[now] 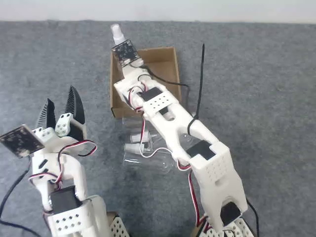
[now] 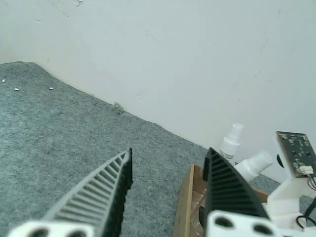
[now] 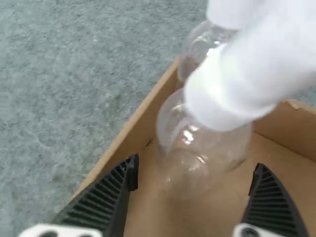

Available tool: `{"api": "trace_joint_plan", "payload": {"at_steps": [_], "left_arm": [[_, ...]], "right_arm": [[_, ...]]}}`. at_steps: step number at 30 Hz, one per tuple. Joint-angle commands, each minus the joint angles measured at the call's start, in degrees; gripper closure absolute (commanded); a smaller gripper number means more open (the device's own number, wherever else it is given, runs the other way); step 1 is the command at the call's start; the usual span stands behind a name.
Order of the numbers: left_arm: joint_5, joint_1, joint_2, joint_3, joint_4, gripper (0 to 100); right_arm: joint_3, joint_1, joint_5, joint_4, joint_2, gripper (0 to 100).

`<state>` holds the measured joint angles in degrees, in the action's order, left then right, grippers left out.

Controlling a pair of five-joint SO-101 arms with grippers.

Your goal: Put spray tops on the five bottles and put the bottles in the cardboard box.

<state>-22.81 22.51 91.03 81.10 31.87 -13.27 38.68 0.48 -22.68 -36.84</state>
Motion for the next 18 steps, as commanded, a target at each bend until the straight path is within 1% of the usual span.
{"api": "trace_joint_plan", "payload": {"at_steps": [1, 6, 18], "left_arm": [[-0.6, -0.1, 1.1, -0.7, -1.8, 78], [-0.6, -0.1, 1.1, -0.7, -1.8, 78], [-0.6, -0.1, 1.1, -0.7, -1.8, 78]], "right_arm": [[-3.1, 0.5, 0.3, -0.7, 5.8, 69.3], [-3.1, 0.2, 0.3, -3.8, 7.3, 69.4], [-3.1, -0.1, 0.3, -15.5, 14.1, 69.5]]}}
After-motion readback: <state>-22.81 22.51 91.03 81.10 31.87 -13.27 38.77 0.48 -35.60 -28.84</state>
